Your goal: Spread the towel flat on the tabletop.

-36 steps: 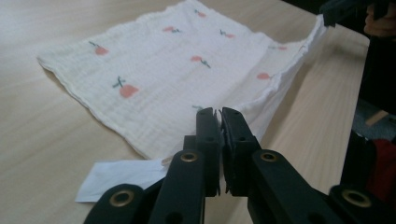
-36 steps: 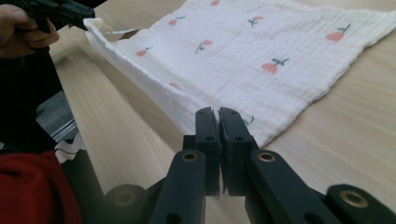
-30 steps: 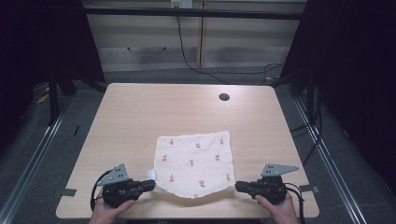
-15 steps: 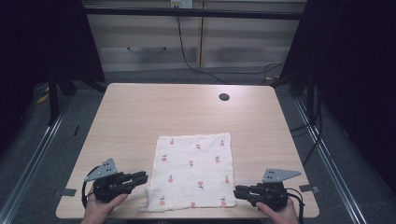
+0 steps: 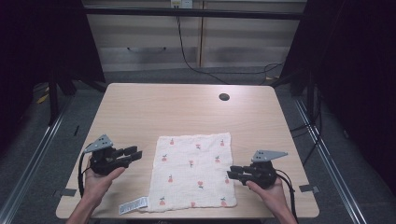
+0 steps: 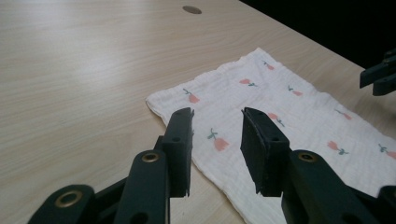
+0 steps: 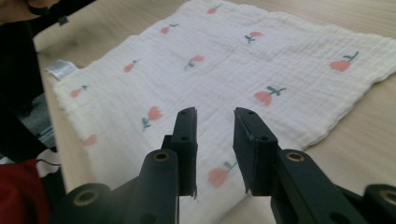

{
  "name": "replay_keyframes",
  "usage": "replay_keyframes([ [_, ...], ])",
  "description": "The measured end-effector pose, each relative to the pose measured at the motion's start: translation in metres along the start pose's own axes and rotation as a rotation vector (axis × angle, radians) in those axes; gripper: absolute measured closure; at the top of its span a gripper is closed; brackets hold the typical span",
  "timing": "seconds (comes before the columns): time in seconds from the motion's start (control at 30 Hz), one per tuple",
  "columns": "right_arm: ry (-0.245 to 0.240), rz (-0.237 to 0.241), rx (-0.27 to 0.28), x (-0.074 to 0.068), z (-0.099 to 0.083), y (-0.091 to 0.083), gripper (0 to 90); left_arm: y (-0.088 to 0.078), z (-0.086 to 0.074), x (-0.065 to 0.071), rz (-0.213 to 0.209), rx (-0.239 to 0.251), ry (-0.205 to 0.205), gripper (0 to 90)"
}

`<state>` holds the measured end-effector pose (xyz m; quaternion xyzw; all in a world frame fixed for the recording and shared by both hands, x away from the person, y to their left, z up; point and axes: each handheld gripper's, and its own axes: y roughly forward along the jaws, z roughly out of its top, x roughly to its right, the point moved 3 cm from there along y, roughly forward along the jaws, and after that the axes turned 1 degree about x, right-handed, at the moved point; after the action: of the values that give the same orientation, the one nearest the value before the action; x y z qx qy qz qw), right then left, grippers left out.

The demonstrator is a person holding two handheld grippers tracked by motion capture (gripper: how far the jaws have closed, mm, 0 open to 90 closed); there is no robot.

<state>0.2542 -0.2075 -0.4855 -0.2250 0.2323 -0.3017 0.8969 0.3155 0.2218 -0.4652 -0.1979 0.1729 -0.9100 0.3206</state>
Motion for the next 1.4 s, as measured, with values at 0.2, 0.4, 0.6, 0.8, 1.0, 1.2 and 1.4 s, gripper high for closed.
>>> replay_keyframes([
  [0.2, -0.015, -0.053, -0.066, 0.023, 0.01, 0.025, 62.7, 0.04, -0.014, 0.004, -0.005, -0.161, 0.055, 57.9],
  [0.4, -0.035, -0.081, -0.128, 0.031, 0.002, 0.042, 63.7, 0.072, -0.02, 0.006, -0.019, -0.254, 0.113, 61.3],
  [0.6, -0.075, -0.121, -0.164, 0.027, -0.002, 0.049, 64.9, 0.083, -0.029, 0.014, -0.049, -0.28, 0.149, 69.7],
  [0.8, -0.112, -0.137, -0.187, 0.027, -0.003, 0.046, 83.6, 0.084, -0.03, 0.014, -0.043, -0.278, 0.183, 86.1],
  [1.0, -0.103, -0.12, -0.192, 0.024, -0.007, 0.042, 88.0, 0.083, -0.03, 0.013, -0.048, -0.277, 0.159, 88.2],
  [1.2, -0.091, -0.107, -0.184, 0.019, -0.014, 0.034, 88.2, 0.082, -0.032, 0.018, -0.07, -0.281, 0.149, 88.2],
  [1.4, -0.069, -0.093, -0.191, 0.014, -0.019, 0.028, 79.6, 0.08, -0.034, 0.021, -0.081, -0.289, 0.154, 88.3],
])
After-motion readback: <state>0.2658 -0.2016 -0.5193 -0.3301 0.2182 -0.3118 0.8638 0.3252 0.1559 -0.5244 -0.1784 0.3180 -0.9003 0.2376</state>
